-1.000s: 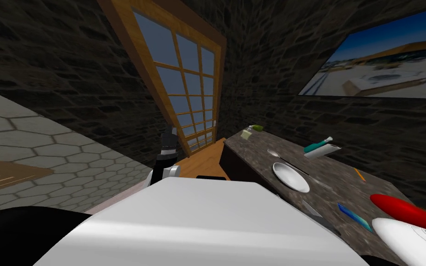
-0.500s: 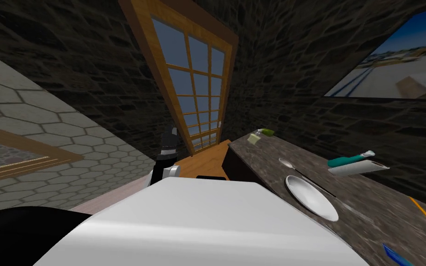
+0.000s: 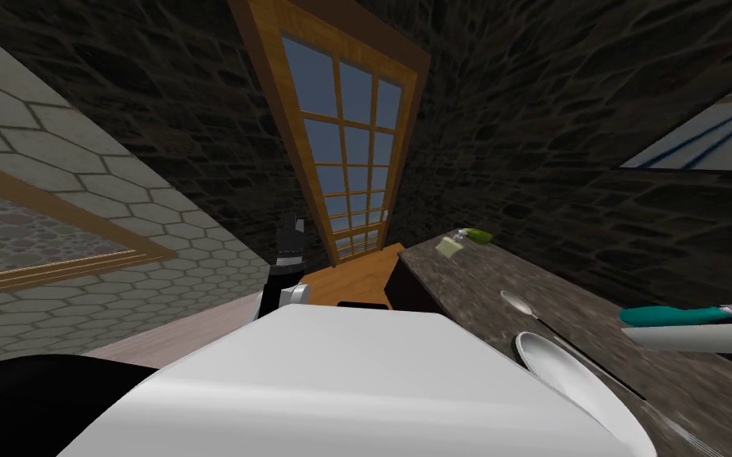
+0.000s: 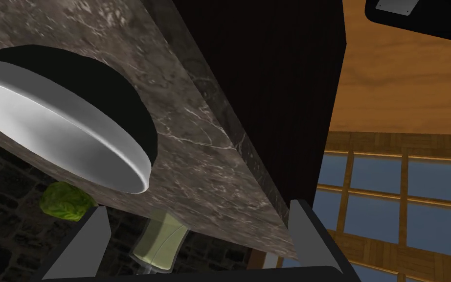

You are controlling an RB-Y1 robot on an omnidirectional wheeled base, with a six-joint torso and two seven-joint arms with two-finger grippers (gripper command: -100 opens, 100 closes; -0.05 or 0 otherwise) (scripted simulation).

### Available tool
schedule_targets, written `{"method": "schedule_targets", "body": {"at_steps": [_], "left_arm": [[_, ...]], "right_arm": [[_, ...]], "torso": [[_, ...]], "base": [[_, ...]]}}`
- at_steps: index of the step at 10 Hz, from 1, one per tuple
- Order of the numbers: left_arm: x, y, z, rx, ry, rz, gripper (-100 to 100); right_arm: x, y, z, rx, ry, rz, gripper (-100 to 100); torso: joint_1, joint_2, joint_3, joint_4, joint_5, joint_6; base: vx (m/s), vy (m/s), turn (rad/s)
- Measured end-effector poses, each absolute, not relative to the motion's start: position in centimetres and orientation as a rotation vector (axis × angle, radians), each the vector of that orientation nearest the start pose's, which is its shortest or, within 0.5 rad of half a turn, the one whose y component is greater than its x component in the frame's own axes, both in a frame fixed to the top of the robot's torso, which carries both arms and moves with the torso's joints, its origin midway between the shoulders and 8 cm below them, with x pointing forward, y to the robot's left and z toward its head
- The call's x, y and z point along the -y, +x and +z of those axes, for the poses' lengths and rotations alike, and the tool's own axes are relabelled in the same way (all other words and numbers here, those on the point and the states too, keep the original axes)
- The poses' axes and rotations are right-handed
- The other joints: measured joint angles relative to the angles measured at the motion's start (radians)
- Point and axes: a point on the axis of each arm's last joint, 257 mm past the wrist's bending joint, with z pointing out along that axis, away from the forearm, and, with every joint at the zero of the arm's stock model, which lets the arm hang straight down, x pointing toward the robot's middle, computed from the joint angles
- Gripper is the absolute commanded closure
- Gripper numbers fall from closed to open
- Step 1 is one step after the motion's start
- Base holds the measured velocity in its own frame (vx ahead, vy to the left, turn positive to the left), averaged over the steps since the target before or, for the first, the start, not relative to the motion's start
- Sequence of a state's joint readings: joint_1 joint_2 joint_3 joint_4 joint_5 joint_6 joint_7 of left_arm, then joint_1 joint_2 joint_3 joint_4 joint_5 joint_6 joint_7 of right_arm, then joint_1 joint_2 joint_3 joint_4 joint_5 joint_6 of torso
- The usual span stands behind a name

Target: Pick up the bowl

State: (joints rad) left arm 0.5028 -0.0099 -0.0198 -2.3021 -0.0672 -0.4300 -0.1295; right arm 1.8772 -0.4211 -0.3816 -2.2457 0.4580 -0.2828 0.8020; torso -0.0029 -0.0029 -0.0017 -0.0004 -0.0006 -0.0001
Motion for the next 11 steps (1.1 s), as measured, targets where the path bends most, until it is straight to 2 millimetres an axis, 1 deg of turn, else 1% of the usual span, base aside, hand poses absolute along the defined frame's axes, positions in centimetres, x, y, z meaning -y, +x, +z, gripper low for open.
{"method": "schedule_targets", "body": {"at_steps": [1, 3, 5, 6, 8, 9, 10, 11], "left_arm": [[-26.8, 35.3, 1.9, -0.709, -0.613, -1.145, 0], [-26.8, 35.3, 1.9, -0.709, -0.613, -1.145, 0], [-26.8, 35.3, 1.9, -0.709, -0.613, -1.145, 0], [-26.8, 35.3, 1.9, -0.709, -0.613, -1.145, 0], [-26.8, 35.3, 1.9, -0.709, -0.613, -1.145, 0], [-26.8, 35.3, 1.9, -0.709, -0.613, -1.145, 0], [-26.8, 35.3, 1.9, -0.709, -0.613, -1.145, 0], [-26.8, 35.3, 1.9, -0.709, -0.613, -1.145, 0]], "right_arm": [[46.3, -6.7, -25.0, -2.526, -0.170, -0.517, -100], [47.0, -10.0, -25.0, -2.623, -0.201, -0.529, -100], [46.8, -12.6, -25.4, -2.702, -0.220, -0.519, -100], [47.1, -13.9, -25.6, -2.737, -0.226, -0.513, -100], [46.5, -16.3, -25.8, -2.800, -0.225, -0.476, -100], [46.2, -17.0, -26.0, -2.823, -0.221, -0.452, -100], [45.5, -17.6, -26.8, -2.837, -0.211, -0.418, -100], [45.4, -17.6, -26.9, -2.838, -0.210, -0.414, 0]], "torso": [[-0.001, -0.001, -0.001, 0.000, 0.000, 0.000], [-0.002, -0.002, -0.001, -0.001, -0.001, 0.000], [-0.001, -0.001, -0.001, 0.000, -0.001, 0.000], [-0.002, -0.001, 0.000, 0.000, -0.001, 0.000], [-0.002, 0.000, 0.000, 0.000, -0.001, 0.000], [-0.003, 0.001, 0.000, 0.000, -0.001, 0.001], [-0.002, 0.001, 0.001, 0.001, -0.001, 0.001], [0.001, 0.001, 0.001, 0.001, 0.000, 0.001]], "base": [[0.088, -0.079, 0.269], [0.071, -0.080, 0.260], [0.051, -0.069, 0.230], [0.043, -0.074, 0.190], [0.031, -0.095, 0.232], [0.027, -0.083, 0.101], [0.015, -0.035, 0.021], [0.002, -0.008, -0.001]]}}
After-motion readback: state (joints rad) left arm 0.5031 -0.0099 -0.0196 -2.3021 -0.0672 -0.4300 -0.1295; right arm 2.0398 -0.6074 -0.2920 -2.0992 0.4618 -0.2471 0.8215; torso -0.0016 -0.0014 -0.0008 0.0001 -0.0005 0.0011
